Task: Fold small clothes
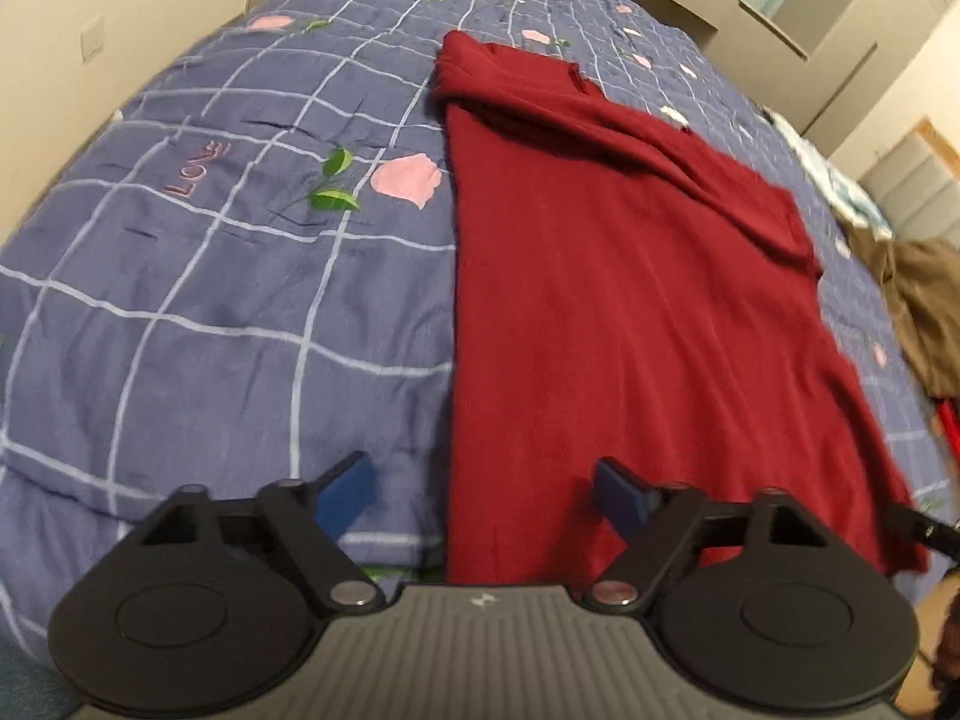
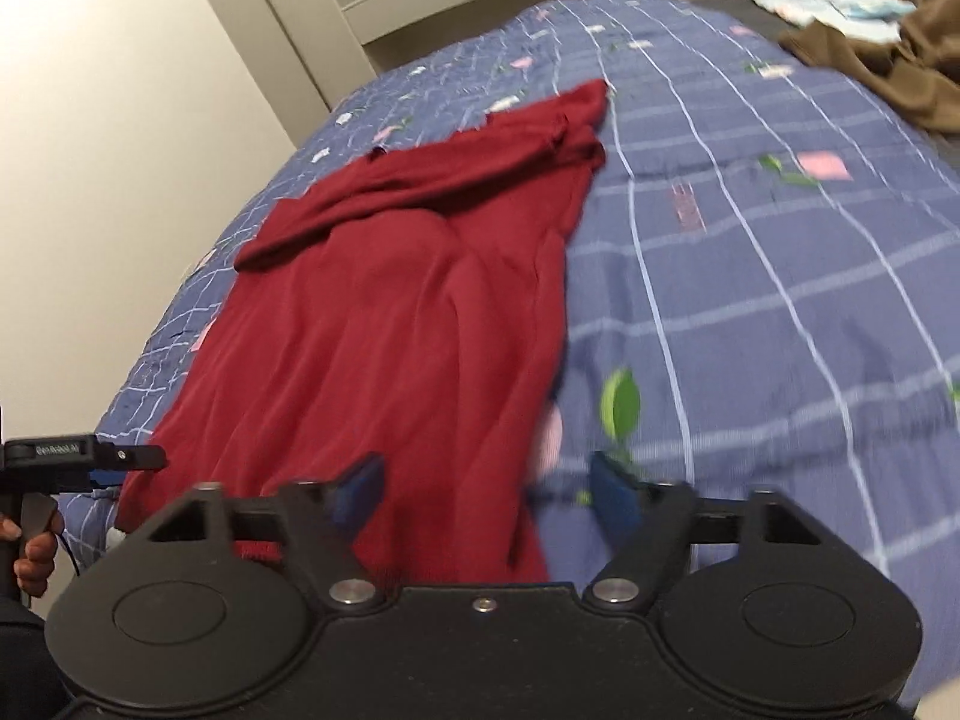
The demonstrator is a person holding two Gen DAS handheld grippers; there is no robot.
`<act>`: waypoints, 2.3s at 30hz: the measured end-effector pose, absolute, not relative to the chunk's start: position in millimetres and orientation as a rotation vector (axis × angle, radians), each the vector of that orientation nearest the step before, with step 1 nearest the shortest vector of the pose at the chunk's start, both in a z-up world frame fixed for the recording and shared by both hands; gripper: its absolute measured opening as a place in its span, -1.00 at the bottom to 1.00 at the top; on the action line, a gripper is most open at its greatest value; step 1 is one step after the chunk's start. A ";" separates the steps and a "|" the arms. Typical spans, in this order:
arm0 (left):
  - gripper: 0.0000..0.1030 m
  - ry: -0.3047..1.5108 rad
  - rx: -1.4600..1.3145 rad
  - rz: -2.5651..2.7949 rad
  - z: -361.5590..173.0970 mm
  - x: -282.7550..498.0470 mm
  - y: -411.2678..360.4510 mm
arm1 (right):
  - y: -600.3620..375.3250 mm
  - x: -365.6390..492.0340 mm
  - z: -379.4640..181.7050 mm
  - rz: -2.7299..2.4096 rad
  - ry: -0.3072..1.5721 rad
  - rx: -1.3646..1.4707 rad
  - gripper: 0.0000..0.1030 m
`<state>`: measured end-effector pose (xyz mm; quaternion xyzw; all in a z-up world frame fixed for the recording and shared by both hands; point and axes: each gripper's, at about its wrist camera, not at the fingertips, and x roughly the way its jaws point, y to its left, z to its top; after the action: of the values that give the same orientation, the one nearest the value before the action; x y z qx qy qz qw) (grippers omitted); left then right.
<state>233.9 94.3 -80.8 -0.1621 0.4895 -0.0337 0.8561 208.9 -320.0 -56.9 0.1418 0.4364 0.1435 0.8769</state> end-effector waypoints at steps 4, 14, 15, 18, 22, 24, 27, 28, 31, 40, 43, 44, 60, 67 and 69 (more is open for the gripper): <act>-0.39 1.090 -0.330 -0.098 -78.5 230.0 89.4 | -323.8 199.2 -57.9 0.287 0.920 0.348 -0.20; -0.95 1.049 -0.197 -0.096 -49.4 217.1 90.8 | -333.9 182.2 -38.5 0.276 0.898 0.311 -0.83; -0.96 1.046 -0.191 -0.085 -47.9 215.5 94.6 | -335.5 180.2 -38.3 0.276 0.902 0.301 -0.84; -0.96 1.060 -0.192 -0.055 -54.2 213.7 107.3 | -337.6 176.5 -47.2 0.269 0.934 0.275 -0.85; -0.95 1.071 -0.177 -0.058 -66.3 212.4 105.2 | -335.6 173.8 -57.4 0.261 0.939 0.259 -0.85; -0.89 1.054 -0.128 -0.070 -67.1 209.3 98.0 | -331.1 172.1 -53.9 0.265 0.926 0.211 -0.73; -0.28 1.058 -0.079 -0.094 -64.5 205.0 90.1 | -321.7 166.4 -48.1 0.267 0.886 0.101 0.12; 0.26 1.056 -0.068 -0.114 -62.4 202.9 87.2 | -319.7 164.4 -46.4 0.269 0.865 0.072 0.48; 0.63 1.005 -0.021 -0.138 -53.9 190.9 81.2 | -310.0 155.3 -38.3 0.307 0.778 -0.035 0.57; 0.97 0.818 0.468 -0.239 -51.7 147.0 31.9 | -270.3 144.9 -42.1 0.522 0.702 -0.376 0.54; 0.97 0.796 0.593 -0.257 -63.5 138.0 18.5 | -260.2 141.8 -49.9 0.554 0.704 -0.465 0.38; 0.97 0.787 0.614 -0.260 -66.9 136.5 16.2 | -257.3 139.8 -53.4 0.559 0.705 -0.494 0.36; 0.07 0.700 0.795 -0.244 -87.2 125.1 2.1 | -243.6 126.3 -70.7 0.533 0.626 -0.619 -0.44; -0.07 0.646 0.908 -0.300 -94.2 117.9 -0.7 | -242.8 126.4 -67.8 0.533 0.620 -0.612 -0.63; -0.08 0.649 0.916 -0.304 -97.1 117.7 -0.2 | -242.7 125.7 -69.6 0.530 0.621 -0.620 -0.58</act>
<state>117.7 -0.2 -97.1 0.4325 0.3067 -0.1434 0.8357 125.7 -242.7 -69.6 -0.2968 0.2972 0.2537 0.8713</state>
